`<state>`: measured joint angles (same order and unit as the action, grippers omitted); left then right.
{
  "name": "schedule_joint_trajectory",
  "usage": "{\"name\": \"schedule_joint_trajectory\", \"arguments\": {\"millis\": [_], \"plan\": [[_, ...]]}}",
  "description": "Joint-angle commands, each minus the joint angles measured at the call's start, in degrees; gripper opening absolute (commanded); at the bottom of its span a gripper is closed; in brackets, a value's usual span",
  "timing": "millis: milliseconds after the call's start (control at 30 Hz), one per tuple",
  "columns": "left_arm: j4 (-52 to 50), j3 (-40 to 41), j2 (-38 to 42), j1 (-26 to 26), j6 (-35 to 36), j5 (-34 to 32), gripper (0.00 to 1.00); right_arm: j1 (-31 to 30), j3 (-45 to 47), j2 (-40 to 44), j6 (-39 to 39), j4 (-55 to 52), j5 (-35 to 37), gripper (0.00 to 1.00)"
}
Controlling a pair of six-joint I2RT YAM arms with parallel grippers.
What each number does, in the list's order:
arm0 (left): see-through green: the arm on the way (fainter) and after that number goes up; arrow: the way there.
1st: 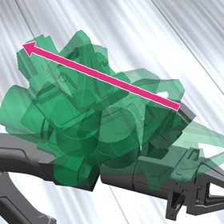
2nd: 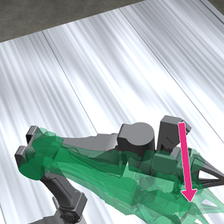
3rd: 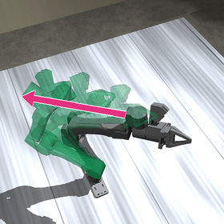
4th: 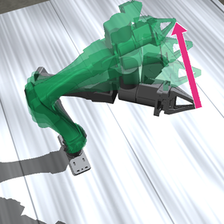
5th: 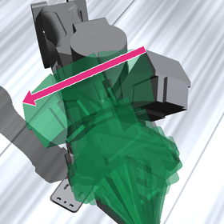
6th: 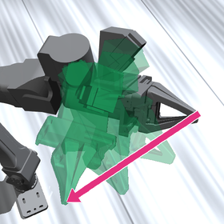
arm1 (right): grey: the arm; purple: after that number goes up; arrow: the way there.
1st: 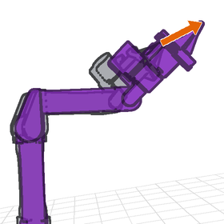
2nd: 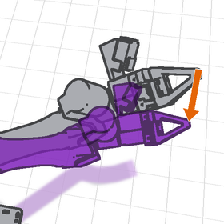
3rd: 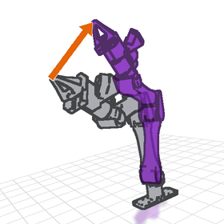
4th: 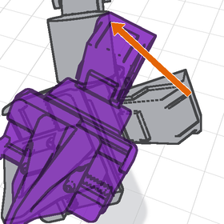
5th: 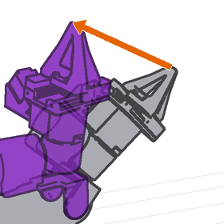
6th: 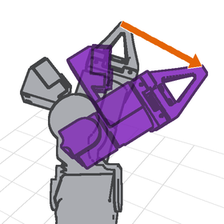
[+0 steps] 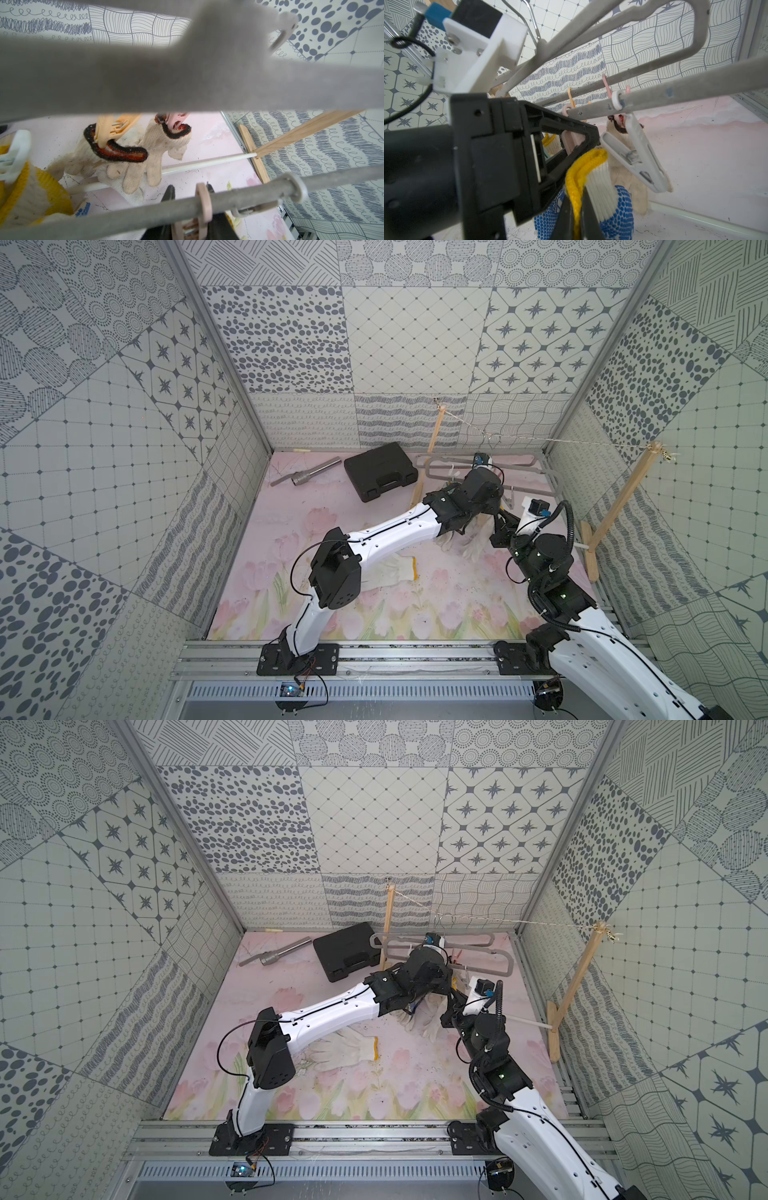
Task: Clip the gloves onto a hanger to dry
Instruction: Clamp the glove onto the hanger.
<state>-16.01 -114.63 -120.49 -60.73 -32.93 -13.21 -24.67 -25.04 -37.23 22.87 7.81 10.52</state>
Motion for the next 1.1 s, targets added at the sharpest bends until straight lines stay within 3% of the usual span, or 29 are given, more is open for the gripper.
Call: {"name": "schedule_joint_trajectory", "arguments": {"millis": [0, 67, 400, 867, 1067], "plan": [[0.4, 0.1, 1.3, 0.3, 0.0, 1.7, 0.07, 0.3, 1.0, 1.6, 1.0, 0.7, -0.4, 0.0], [0.6, 0.1, 1.3, 0.3, 0.5, 1.6, 0.0, 0.3, 1.7, 2.4, 1.0, -0.2, -0.2, 0.0], [0.6, -0.5, 0.9, 0.4, 1.5, 0.8, 0.0, 1.3, 3.6, 3.9, 0.7, -2.9, -2.1, 0.0], [0.3, -0.9, 1.0, 0.4, 2.2, 1.3, 0.0, 7.4, 5.5, 2.0, -1.8, -1.2, -14.8, 0.0], [0.2, -0.8, 1.3, 0.4, 2.1, 2.0, 0.0, 8.5, 4.9, 0.1, -1.0, 1.4, -15.2, 0.0]]}}
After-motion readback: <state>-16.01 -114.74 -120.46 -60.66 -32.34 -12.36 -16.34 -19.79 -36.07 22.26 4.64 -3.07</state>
